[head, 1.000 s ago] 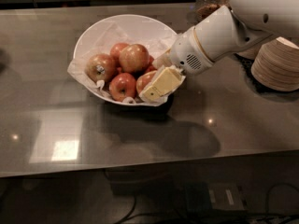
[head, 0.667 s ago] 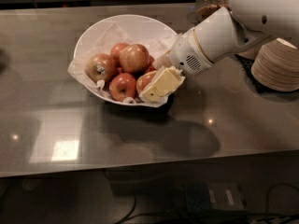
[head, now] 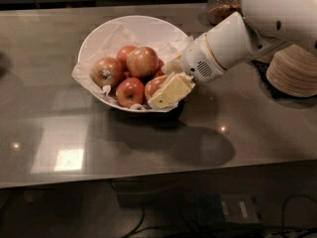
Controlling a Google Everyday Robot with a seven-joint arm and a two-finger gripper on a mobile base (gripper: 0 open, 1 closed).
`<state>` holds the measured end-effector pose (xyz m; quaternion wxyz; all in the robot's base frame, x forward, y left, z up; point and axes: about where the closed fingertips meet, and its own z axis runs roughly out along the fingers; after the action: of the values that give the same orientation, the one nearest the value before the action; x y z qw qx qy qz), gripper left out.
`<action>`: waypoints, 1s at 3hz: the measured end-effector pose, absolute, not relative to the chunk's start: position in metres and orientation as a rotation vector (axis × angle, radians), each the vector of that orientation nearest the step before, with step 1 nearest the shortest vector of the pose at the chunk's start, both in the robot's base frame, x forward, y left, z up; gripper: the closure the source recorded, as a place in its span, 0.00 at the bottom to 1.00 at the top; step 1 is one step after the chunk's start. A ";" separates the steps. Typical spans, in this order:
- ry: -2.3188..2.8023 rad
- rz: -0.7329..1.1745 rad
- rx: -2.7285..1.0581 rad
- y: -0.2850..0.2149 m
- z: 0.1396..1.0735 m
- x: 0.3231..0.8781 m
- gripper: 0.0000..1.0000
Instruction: Pick apple from white bowl
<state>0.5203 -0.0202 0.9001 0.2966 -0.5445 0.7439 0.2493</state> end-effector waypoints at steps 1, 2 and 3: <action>1.978 0.663 -1.448 -0.020 0.904 0.520 0.34; 1.989 0.670 -1.441 -0.021 0.903 0.522 0.53; 1.998 0.678 -1.434 -0.022 0.905 0.524 0.76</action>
Offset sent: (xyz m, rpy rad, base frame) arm 0.0115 -0.0089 -0.0308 0.0023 0.0725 -0.0343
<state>0.5235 -0.0225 0.9045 0.2909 -0.5379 0.7492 0.2544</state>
